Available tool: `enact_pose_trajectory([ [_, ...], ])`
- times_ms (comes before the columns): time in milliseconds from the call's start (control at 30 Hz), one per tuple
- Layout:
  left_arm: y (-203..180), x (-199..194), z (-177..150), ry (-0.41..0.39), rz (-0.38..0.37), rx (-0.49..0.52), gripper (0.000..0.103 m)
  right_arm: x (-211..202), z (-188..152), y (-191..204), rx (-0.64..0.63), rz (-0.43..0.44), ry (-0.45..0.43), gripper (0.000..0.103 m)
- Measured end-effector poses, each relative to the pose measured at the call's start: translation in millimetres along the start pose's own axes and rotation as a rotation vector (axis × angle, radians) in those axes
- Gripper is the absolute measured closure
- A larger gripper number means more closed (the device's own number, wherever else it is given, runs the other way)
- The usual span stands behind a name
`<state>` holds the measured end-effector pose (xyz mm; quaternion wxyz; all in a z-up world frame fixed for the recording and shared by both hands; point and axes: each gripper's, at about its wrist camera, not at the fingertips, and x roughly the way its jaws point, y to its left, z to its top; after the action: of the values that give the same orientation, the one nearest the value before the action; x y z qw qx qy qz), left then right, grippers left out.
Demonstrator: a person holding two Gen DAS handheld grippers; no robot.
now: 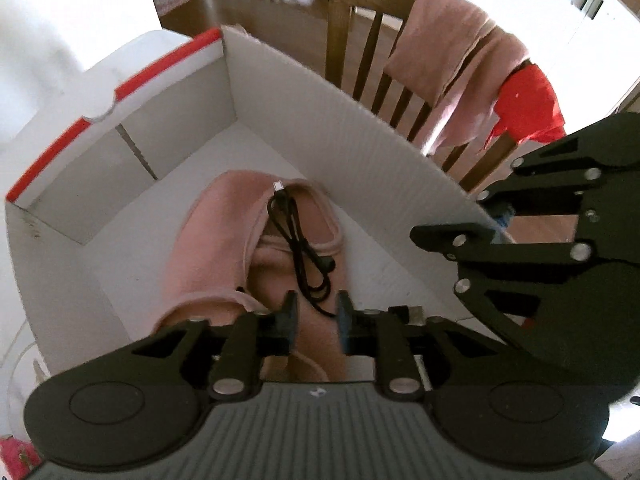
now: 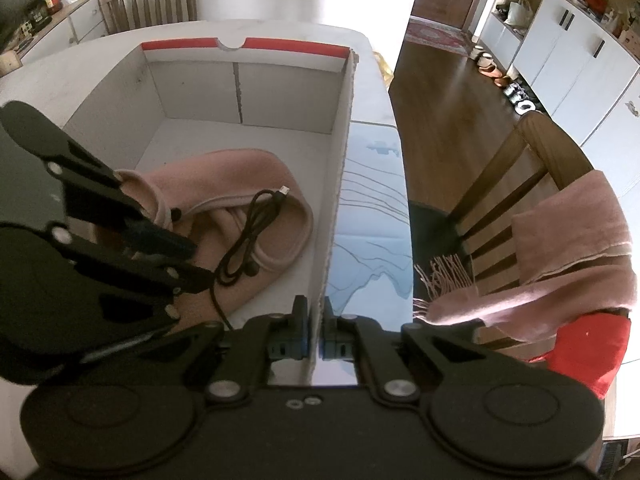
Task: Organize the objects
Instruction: 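Carry the black cable into the box and release it onto the garment, then move the left gripper back to the black fingerless gloves on the table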
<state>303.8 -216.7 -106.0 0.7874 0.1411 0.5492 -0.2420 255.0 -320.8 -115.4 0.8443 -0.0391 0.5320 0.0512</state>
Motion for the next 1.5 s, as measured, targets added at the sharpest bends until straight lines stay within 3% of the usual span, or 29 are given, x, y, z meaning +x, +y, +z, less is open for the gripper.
enact_pose_trajectory([
  [100, 2, -13, -2, -0.036, -0.008, -0.015, 0.063, 0, 0, 0, -0.004, 0.000, 0.000, 0.100],
  [567, 12, -76, -24, -0.185, 0.057, -0.120, 0.063, 0, 2, -1, -0.022, 0.007, 0.005, 0.099],
  [600, 13, -81, -27, -0.196, 0.058, -0.128, 0.061, 0, 2, -2, -0.023, 0.008, 0.006, 0.099],
  [733, 19, -104, -43, -0.249, 0.077, -0.161, 0.036, 1, 3, -1, -0.029, 0.004, 0.011, 0.099],
  [867, 29, -121, -58, -0.280, 0.091, -0.203, 0.033, 2, 3, 1, -0.026, 0.000, 0.016, 0.099],
  [1267, 74, -157, -131, -0.340, 0.149, -0.339, 0.005, 4, 4, 2, 0.013, -0.023, 0.038, 0.098],
  [1500, 113, -168, -190, -0.361, 0.174, -0.467, 0.000, 7, 3, 7, 0.017, -0.056, 0.056, 0.097],
])
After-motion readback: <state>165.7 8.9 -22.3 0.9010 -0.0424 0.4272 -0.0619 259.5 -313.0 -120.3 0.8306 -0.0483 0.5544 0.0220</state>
